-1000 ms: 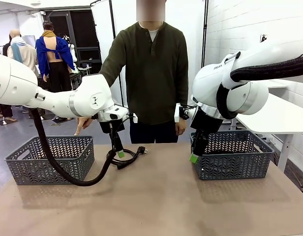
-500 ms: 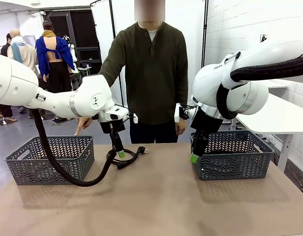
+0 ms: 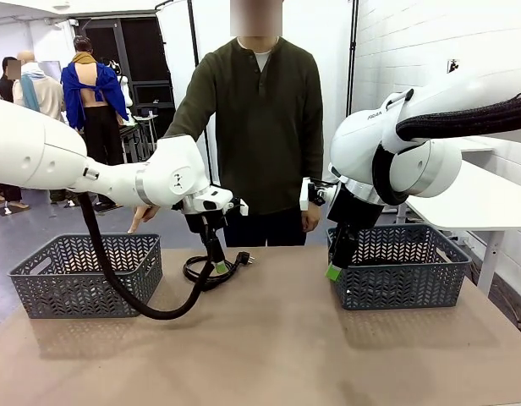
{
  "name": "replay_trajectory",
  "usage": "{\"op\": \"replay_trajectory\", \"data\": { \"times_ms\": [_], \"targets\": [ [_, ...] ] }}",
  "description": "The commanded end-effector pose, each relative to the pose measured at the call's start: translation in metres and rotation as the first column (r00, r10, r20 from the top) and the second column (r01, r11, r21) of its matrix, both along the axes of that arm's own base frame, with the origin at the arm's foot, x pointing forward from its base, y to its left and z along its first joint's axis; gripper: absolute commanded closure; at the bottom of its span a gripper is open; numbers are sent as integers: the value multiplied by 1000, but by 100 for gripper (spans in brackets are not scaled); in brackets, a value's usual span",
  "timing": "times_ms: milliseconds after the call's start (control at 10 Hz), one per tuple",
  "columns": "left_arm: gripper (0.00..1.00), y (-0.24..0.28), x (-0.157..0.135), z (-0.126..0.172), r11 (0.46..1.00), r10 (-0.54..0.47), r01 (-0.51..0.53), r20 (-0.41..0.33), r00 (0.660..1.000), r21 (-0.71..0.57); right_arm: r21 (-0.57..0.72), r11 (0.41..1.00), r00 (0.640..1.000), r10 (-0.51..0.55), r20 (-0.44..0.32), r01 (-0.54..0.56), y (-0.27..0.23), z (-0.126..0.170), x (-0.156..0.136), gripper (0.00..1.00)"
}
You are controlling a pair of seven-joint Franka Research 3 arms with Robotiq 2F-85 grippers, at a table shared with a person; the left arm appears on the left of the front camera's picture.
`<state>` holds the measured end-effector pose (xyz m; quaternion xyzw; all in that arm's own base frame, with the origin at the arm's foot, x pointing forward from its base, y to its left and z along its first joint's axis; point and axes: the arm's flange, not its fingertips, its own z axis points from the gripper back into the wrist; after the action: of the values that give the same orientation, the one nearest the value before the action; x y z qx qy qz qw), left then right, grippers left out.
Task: Organize the cables according to human instructions.
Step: Pick up a bundle of cables and place it in the basket indicated by the human.
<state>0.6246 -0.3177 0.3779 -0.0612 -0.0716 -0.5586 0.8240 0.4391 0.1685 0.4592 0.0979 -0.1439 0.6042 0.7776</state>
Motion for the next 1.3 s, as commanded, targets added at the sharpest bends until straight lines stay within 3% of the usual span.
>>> {"op": "replay_trajectory", "data": {
  "times_ms": [0, 300, 1200],
  "targets": [
    [0, -15, 11, -2, 996, 57, -57, -1, 998, 63, -9, 1000, 1000, -1, 4, 1, 0, 0, 1, 0],
    [0, -24, 17, -13, 988, 138, -137, -9, 990, 73, -9, 1000, 1000, -1, 4, 1, 0, 0, 1, 0],
    [0, -22, 43, -39, 974, 210, -210, 14, 978, 83, -9, 1000, 1000, -1, 4, 1, 0, 0, 1, 0]
  ]
}}
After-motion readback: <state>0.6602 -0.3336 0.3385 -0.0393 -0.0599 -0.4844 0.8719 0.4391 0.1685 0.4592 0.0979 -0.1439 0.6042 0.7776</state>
